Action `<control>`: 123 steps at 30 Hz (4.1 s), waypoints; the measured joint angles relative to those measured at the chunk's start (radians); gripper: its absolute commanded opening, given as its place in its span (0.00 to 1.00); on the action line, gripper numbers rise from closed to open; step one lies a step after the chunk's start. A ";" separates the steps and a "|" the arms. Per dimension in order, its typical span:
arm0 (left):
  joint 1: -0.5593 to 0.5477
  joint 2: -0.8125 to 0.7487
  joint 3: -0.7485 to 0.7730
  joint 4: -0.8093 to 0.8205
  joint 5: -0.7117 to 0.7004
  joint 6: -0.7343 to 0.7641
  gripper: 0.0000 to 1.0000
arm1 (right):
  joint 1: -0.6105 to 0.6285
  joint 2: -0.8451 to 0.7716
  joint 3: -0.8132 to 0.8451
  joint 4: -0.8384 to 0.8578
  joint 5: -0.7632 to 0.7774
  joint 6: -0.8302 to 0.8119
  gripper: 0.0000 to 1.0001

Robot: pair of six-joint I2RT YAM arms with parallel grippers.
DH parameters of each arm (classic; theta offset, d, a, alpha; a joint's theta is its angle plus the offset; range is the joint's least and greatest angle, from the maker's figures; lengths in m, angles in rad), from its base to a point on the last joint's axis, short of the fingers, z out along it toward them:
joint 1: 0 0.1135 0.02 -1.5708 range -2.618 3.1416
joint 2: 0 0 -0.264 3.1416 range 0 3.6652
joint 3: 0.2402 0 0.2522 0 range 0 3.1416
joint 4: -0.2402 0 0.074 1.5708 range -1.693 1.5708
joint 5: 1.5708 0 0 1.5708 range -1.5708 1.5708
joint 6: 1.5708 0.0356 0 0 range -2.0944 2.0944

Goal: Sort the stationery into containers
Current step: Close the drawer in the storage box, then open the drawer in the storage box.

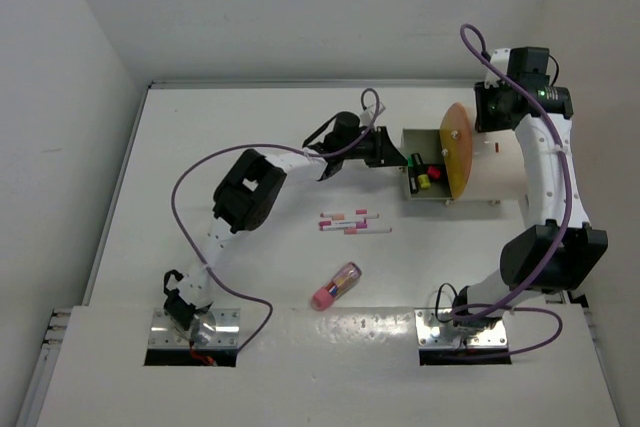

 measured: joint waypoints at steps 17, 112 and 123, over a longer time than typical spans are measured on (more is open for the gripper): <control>-0.040 0.109 0.108 0.114 0.034 -0.067 0.34 | 0.000 0.000 -0.004 -0.008 -0.061 0.000 0.20; -0.119 0.439 0.423 0.366 -0.033 -0.318 0.25 | 0.013 0.164 0.042 -0.206 -0.181 -0.026 0.12; -0.085 0.393 0.287 0.404 -0.083 -0.316 0.51 | 0.013 0.162 0.203 -0.185 -0.184 0.012 0.42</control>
